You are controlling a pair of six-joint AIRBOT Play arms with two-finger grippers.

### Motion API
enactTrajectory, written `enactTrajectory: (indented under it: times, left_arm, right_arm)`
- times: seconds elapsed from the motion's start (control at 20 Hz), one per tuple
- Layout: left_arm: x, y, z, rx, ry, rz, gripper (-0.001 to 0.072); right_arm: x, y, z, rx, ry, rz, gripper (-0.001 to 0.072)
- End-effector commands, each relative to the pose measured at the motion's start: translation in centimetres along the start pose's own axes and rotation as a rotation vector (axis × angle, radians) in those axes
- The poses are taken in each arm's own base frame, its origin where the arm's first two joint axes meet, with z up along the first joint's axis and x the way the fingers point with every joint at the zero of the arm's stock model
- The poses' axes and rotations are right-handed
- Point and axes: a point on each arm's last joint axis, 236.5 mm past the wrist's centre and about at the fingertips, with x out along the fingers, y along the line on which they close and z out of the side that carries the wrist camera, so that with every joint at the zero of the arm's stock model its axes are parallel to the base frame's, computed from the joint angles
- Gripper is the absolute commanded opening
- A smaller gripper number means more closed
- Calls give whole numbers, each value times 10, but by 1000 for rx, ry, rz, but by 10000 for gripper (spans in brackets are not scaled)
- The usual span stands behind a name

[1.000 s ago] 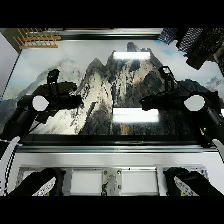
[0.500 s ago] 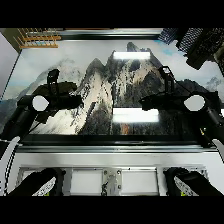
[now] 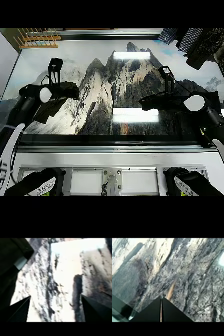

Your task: Fold the clothes and pants, and hang the long-sleeved shirts on hangers.

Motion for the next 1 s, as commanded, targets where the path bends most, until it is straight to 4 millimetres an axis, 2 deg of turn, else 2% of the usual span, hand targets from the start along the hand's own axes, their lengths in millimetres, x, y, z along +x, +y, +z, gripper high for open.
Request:
enactTrajectory:
  times: [0.0,0.2,0.35,0.55,0.75,0.8,0.85,0.95]
  left_arm:
    - [46,41,13,192,80,174,686]
    - [115,43,9,214,173,178,686]
    - [149,43,8,200,214,181,686]
    - [176,47,9,198,261,197,686]
    - [186,58,8,158,314,252,682]
    - [186,61,7,133,324,259,505]
    - [185,64,9,114,322,265,285]
    - [178,67,16,99,312,269,20]
  right_arm:
    - [0,0,0,0,1,1,20]
    - [0,0,0,0,1,1,20]
    - [0,0,0,0,1,1,20]
    - [0,0,0,0,1,1,20]
    - [0,0,0,0,1,1,20]
    - [0,0,0,0,1,1,20]
    - [0,0,0,0,1,1,20]
    - [0,0,0,0,1,1,20]
